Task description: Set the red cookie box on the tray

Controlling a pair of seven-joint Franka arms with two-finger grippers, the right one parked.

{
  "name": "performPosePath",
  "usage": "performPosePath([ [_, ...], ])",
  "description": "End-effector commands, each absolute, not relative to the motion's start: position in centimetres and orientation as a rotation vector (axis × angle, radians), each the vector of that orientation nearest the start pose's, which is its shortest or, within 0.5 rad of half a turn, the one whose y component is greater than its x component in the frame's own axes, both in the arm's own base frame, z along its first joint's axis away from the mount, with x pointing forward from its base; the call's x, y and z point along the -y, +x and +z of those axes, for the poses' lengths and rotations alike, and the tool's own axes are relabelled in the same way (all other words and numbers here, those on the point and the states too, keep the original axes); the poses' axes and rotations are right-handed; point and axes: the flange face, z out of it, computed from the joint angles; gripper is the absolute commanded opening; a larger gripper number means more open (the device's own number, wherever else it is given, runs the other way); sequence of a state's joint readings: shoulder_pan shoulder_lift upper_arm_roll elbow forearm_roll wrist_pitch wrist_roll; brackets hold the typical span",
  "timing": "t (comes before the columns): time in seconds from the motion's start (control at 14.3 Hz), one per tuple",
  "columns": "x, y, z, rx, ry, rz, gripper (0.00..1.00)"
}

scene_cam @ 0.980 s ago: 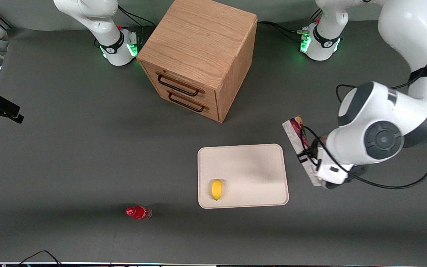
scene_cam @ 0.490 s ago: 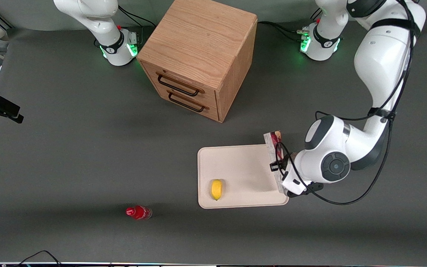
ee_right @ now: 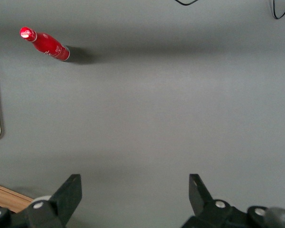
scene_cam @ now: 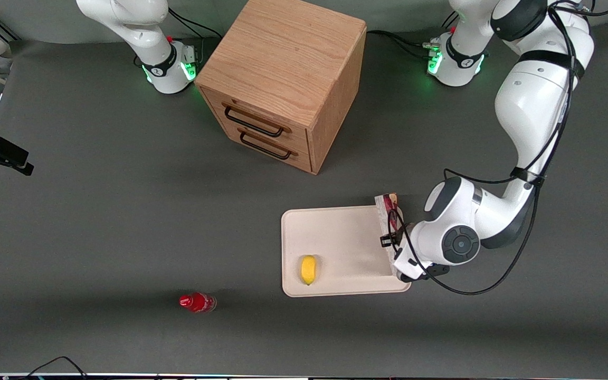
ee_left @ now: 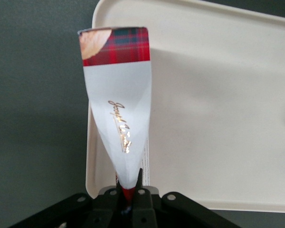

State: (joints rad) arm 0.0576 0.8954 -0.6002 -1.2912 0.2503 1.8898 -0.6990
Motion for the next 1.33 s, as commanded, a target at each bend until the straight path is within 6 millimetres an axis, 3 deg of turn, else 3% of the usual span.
performPosePath([
  [0.0,25.9,67.3,26.5,0.338,-3.181,0.403,1.0],
  [0.14,25.3,67.6,27.7,0.358,-3.182,0.408,1.0],
  [0.35,23.5,68.3,31.8,0.394,-3.158,0.429,1.0],
  [0.56,18.4,68.4,36.6,0.468,-3.113,0.566,1.0],
  [0.63,17.3,67.7,38.3,0.469,-3.077,0.599,1.0],
  [0.84,12.2,66.2,46.8,0.537,-3.0,0.483,1.0],
  [1.12,5.6,62.3,54.1,0.342,-2.942,0.541,1.0],
  [1.26,2.6,59.8,56.2,0.194,-2.945,0.577,1.0],
])
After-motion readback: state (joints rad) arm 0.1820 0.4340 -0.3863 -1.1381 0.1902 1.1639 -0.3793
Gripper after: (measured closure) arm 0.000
